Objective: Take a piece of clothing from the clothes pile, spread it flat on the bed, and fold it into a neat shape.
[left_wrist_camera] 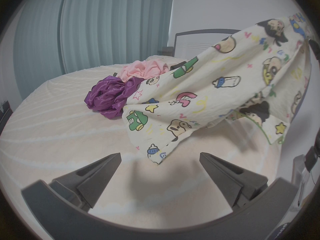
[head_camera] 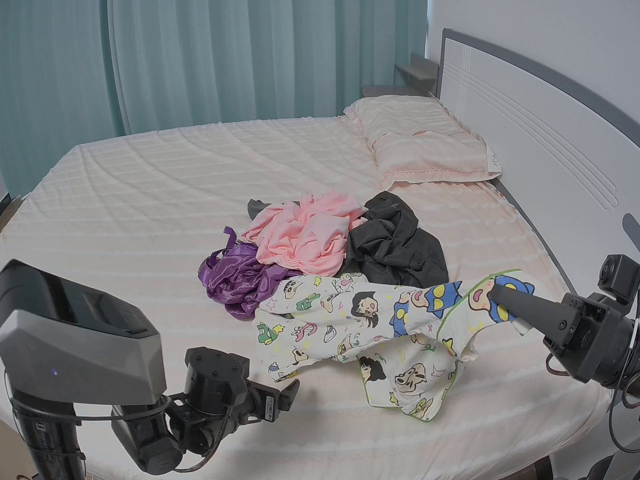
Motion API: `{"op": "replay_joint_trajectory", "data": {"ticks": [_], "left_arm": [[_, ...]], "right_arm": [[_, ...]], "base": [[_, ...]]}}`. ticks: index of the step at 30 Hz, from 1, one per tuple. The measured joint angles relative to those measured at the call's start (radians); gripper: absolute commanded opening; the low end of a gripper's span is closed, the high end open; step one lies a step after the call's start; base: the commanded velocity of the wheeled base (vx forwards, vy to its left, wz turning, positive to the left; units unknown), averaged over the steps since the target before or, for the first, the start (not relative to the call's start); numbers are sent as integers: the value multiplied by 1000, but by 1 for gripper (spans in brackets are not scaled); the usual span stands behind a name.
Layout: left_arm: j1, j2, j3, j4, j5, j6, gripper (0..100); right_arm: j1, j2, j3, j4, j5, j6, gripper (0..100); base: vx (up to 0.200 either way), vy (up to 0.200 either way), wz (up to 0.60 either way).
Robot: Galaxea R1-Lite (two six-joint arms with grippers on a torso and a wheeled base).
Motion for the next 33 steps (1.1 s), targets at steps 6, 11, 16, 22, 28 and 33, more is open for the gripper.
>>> {"op": "replay_joint_trajectory", "data": {"ticks": [6,11,16,22,28,33], "left_arm": [[1,103,-89,-19,30,-1,100],[4,158,-171,-21,50,-5,100],[7,204,-241,-21,72,-10,100],[10,260,-317,-97,113,-32,0],[12,298,-313,-155,122,-36,0],[15,296,-263,-200,137,-35,0]], "right_arm": [[-7,9,-13,0,1,1,0],[-7,11,-35,0,0,1,0],[-7,11,-46,0,1,1,0],[-7,10,-49,0,1,1,0],[-17,9,-47,0,3,3,0],[-36,13,-42,1,4,3,0]], "base": [[0,0,0],[0,0,0],[0,0,0],[0,0,0],[0,0,0],[0,0,0]]}}
